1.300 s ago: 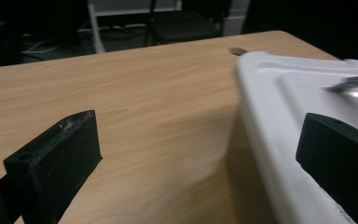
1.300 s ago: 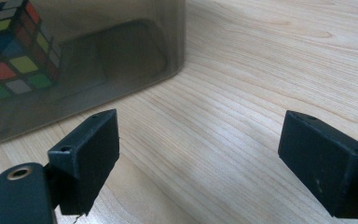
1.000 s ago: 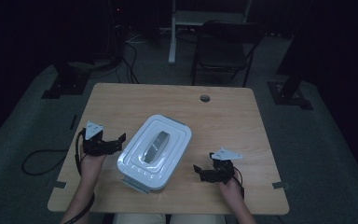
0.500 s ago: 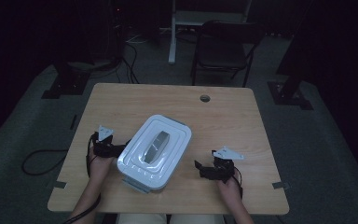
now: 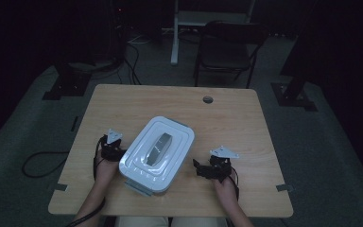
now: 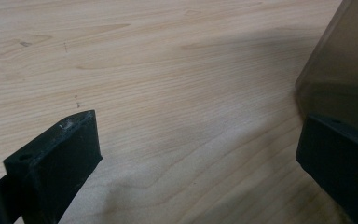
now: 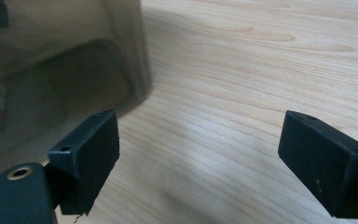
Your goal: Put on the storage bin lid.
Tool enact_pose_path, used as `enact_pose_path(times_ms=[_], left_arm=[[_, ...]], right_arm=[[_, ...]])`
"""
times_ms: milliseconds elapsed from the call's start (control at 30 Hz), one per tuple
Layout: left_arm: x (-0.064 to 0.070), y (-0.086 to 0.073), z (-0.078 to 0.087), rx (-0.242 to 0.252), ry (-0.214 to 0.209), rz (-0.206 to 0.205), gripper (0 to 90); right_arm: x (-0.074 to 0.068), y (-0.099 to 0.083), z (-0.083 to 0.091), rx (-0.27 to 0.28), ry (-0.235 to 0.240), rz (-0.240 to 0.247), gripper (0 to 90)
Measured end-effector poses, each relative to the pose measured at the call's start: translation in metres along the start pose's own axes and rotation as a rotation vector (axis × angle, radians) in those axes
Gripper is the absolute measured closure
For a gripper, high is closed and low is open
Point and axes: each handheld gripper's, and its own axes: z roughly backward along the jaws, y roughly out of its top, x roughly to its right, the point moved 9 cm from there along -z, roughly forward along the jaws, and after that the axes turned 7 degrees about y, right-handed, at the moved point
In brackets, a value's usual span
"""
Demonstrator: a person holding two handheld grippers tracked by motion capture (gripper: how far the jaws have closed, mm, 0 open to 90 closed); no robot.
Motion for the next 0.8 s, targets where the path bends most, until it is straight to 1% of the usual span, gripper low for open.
enact_pose_path(times_ms=[67,133,200,233,333,400,433,467,500,533,600,633,700,767,800], left_arm=[[0.0,-0.001,0.001,-0.003,-0.003,0.001,0.5],[0.002,-0.002,0.002,-0.011,-0.009,-0.004,0.5],[0.004,-0.003,0.003,-0.018,-0.013,-0.002,0.5],[0.005,-0.003,0.003,-0.019,-0.017,-0.008,0.6],[0.012,-0.005,0.004,-0.024,-0.04,-0.016,0.5],[0.016,-0.006,0.005,-0.024,-0.06,-0.019,0.5],[0.018,-0.006,0.006,-0.027,-0.066,-0.019,0.5],[0.02,-0.007,0.006,-0.028,-0.072,-0.017,0.5],[0.022,-0.007,0.007,-0.028,-0.077,-0.018,0.5],[0.025,-0.008,0.007,-0.038,-0.085,-0.021,0.5],[0.03,-0.009,0.008,-0.042,-0.096,-0.026,0.5],[0.033,-0.01,0.008,-0.049,-0.1,-0.029,0.5],[0.035,-0.01,0.008,-0.053,-0.084,-0.042,0.5],[0.038,-0.011,0.008,-0.057,-0.073,-0.039,0.5],[0.039,-0.011,0.008,-0.06,-0.071,-0.037,0.5]], right_arm=[[-0.003,0.001,-0.003,-0.013,0.003,0.003,12.5],[-0.005,0.003,-0.006,-0.012,0.004,0.011,12.4],[-0.009,0.005,-0.008,-0.01,0.014,0.018,12.5],[-0.012,0.007,-0.01,-0.007,0.024,0.019,12.4],[-0.019,0.008,-0.012,-0.002,0.043,0.028,12.5],[-0.022,0.008,-0.013,-0.003,0.047,0.046,12.7],[-0.021,0.008,-0.013,0.0,0.031,0.053,12.7],[-0.019,0.008,-0.013,0.0,0.033,0.049,12.7],[-0.018,0.007,-0.014,-0.003,0.044,0.04,12.7],[-0.016,0.007,-0.014,-0.003,0.048,0.027,12.7],[-0.013,0.008,-0.014,-0.01,0.037,0.028,12.7],[-0.011,0.009,-0.014,-0.013,0.027,0.036,12.7],[-0.007,0.012,-0.015,-0.016,0.014,0.035,12.8],[-0.003,0.016,-0.016,-0.006,0.009,0.027,12.8],[-0.001,0.017,-0.017,-0.009,0.009,0.023,12.8]])
